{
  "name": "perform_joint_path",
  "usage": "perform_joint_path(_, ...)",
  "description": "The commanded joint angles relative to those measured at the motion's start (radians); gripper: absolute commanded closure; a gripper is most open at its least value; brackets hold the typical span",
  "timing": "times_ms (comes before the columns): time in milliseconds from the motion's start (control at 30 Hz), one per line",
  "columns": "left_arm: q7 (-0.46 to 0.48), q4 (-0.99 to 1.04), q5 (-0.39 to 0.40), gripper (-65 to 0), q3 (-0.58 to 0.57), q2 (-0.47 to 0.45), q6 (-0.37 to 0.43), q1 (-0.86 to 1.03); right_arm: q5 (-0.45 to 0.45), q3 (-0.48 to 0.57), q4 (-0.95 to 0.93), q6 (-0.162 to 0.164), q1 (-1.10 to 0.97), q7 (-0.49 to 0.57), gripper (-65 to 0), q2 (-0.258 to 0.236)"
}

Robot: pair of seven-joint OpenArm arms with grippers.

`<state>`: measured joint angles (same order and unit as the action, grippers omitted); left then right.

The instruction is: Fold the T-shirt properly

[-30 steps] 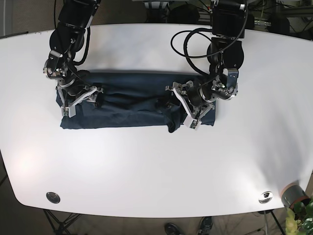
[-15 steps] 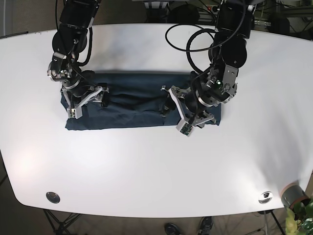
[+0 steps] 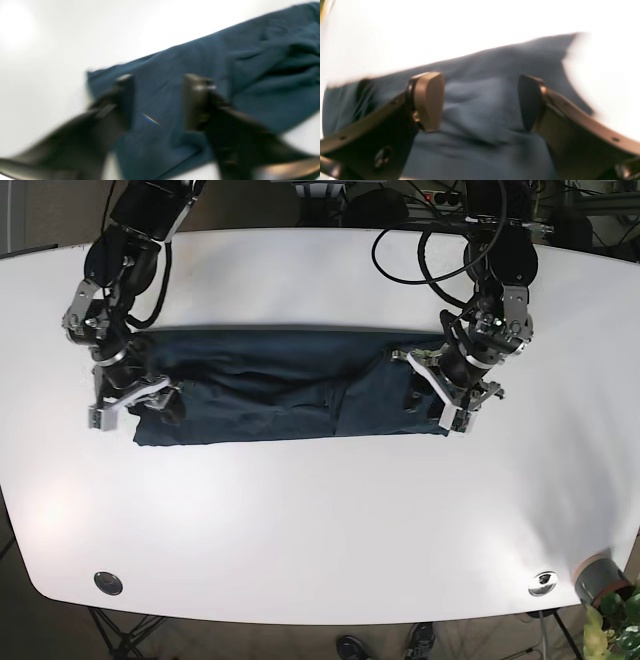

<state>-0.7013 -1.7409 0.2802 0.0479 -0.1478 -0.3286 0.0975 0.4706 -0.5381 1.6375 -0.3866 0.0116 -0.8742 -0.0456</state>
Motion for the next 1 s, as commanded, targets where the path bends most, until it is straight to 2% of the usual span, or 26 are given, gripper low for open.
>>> perform_joint_path(0, 0.029, -0.018, 0.015, -9.6, 0.030, 0.000, -0.089, -0.002, 0.093, -0.035, -0.013, -0.008, 0.027, -0.007, -43.9, -0.050)
perform_joint_path(67, 0.029, -0.004, 0.015, 0.0, 0.054, 0.001, -0.148, 0.003, 0.178, -0.061, -0.069, -0.008, 0.034, -0.013, -43.9, -0.090)
perform_joint_path(133, 0.029, 0.025, 0.015, 0.0, 0.082, 0.018, -0.175, 0.003, 0.253, -0.073, -0.128, -0.008, 0.035, -0.013, -43.9, -0.127)
perform_joint_path(200, 0.029, 0.054, 0.015, 0.0, 0.151, 0.034, -0.201, 0.003, 0.354, -0.075, -0.213, -0.008, 0.035, -0.012, -43.9, -0.187)
perform_joint_path(267, 0.029, 0.077, 0.015, 0.0, 0.198, 0.046, -0.223, 0.000, 0.408, -0.075, -0.273, -0.008, 0.037, -0.009, -43.9, -0.224)
perform_joint_path(400, 0.029, 0.154, 0.015, 0.0, 0.251, 0.063, -0.289, -0.034, 0.426, -0.075, -0.398, -0.008, 0.069, 0.028, -43.9, -0.280)
perform_joint_path(500, 0.029, 0.190, 0.015, 0.0, 0.263, 0.061, -0.324, -0.052, 0.426, -0.073, -0.464, -0.016, 0.069, 0.062, -43.9, -0.305)
perform_joint_path(633, 0.029, 0.216, 0.007, 0.0, 0.286, 0.061, -0.332, -0.055, 0.426, -0.070, -0.487, -0.068, 0.067, 0.060, -43.9, -0.307)
perform_joint_path(767, 0.025, 0.292, 0.007, 0.0, 0.284, 0.061, -0.332, -0.092, 0.426, -0.024, -0.487, -0.070, 0.063, 0.060, -43.3, -0.294)
perform_joint_path(967, 0.027, 0.322, 0.006, 0.0, 0.286, 0.060, -0.332, -0.101, 0.426, 0.072, -0.422, -0.070, 0.031, 0.062, -43.1, -0.233)
